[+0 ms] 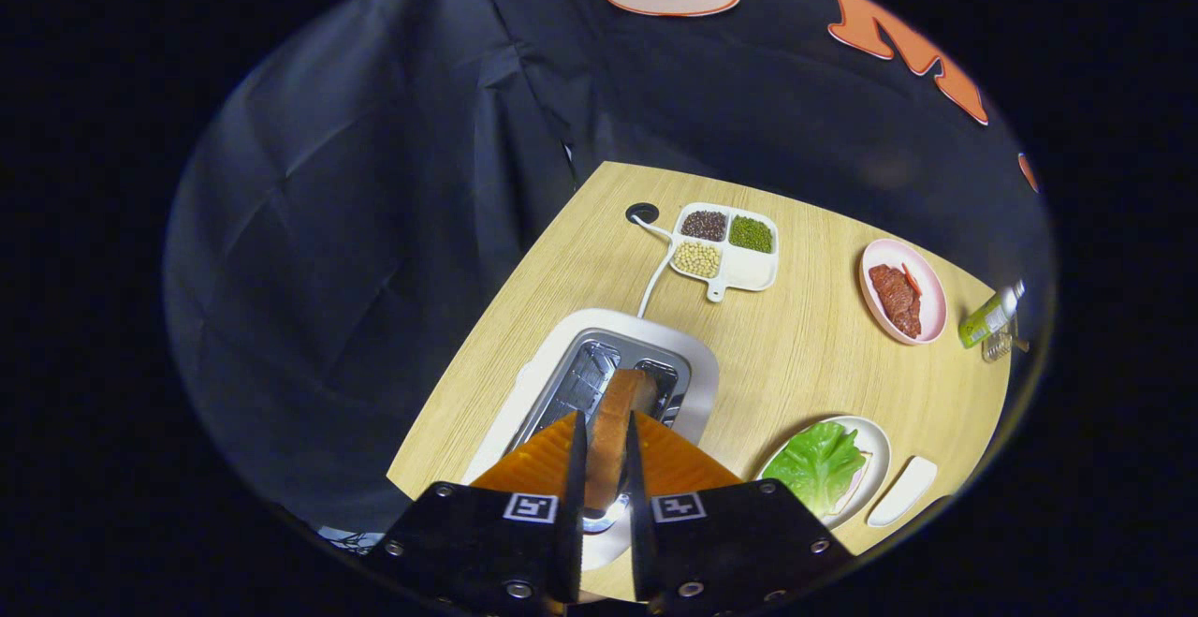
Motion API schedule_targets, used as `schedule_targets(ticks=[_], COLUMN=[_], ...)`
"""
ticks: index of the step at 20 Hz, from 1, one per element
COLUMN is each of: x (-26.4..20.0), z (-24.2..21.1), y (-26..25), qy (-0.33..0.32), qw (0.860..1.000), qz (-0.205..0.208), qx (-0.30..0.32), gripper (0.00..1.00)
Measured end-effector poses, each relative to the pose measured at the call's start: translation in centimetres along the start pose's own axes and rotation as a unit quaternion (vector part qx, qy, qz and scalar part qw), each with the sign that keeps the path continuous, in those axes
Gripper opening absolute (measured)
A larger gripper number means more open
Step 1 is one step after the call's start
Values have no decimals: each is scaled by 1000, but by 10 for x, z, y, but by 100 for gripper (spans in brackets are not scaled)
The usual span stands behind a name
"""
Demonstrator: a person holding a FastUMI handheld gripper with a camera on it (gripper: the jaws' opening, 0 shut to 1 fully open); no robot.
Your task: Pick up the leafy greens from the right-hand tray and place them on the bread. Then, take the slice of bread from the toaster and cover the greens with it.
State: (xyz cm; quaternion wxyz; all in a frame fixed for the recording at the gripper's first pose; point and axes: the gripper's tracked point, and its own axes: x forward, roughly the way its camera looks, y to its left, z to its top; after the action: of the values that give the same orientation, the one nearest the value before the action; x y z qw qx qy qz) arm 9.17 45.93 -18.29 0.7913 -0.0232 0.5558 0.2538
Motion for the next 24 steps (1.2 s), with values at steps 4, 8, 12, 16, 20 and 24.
schedule_targets(ticks=[4,8,12,16,20,24], x=[-6,-25,-56,-81,-98,-107], z=[2,15,23,26,16,4], y=[-3,-3,-12,-27,-58,-90], qy=[-9,-42,-78,-110,-132,-145], qw=[999,996,989,981,973,970], qz=[37,69,106,141,158,158], qx=[29,42,60,78,102,117], gripper=[13,10,10,10,10,10])
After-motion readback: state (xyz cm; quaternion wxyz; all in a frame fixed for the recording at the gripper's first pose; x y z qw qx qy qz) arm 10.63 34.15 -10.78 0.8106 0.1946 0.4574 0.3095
